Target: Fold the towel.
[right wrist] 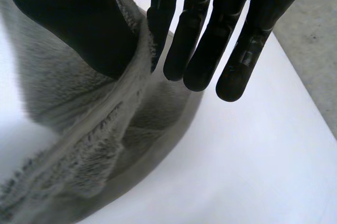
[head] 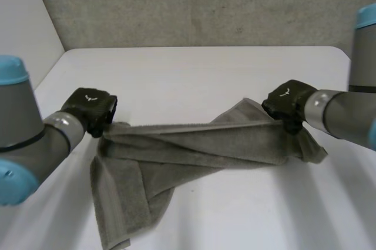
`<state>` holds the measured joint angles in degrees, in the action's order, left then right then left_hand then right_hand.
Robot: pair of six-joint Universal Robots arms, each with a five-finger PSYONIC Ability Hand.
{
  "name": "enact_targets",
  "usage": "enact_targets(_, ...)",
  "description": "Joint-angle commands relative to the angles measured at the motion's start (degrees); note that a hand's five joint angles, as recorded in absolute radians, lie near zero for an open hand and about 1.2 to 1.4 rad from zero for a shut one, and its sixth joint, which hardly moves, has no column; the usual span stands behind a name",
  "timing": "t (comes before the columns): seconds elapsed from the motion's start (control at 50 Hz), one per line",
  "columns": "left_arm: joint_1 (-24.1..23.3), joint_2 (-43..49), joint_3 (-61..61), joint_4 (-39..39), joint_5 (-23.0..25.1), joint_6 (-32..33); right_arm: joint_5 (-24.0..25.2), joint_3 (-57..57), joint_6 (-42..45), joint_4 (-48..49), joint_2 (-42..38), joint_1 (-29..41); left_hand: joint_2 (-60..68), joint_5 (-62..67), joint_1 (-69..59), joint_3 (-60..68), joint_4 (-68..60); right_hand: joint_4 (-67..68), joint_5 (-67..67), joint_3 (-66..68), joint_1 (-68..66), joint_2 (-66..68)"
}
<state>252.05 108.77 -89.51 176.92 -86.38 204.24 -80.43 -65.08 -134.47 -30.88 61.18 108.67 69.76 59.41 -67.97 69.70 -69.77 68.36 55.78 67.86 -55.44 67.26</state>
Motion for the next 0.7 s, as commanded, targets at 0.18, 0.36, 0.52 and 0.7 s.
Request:
enact_targets(0.18, 0.11, 6.63, 23.59, 35.34, -0.99, 0.19, -7.63, 19.84, -10.54, 51.11, -4.87, 2.34, 10.24, 10.59, -12.03, 10.3, -10.23, 11.64, 14.22, 12.14, -24.56, 12.74)
enact_targets(0.36, 0.29, 2.32, 19.82, 41.7, -4.5, 0.28, -7.73, 7.0, -10.73, 60.0, 3.42, 2.43, 10.24, 10.59, -12.03, 10.3, -10.23, 11.64, 14.22, 12.14, -24.56, 12.74)
enact_targets(0.52, 0.55, 1.53, 6.92, 30.52, -4.59, 0.54, -2.55, -3.89, -10.29, 46.55, 5.79, 1.55, 10.24, 10.59, -12.03, 10.3, -10.23, 11.64, 14.22, 12.14, -24.56, 12.74)
enact_targets(0.7, 0.55, -0.49, -12.43, 24.18, -4.06, 1.33, -1.22, -13.4, -7.04, 27.81, 1.58, 1.2, 10.24, 10.59, -12.03, 10.3, -10.23, 11.64, 14.22, 12.14, -24.56, 12.74)
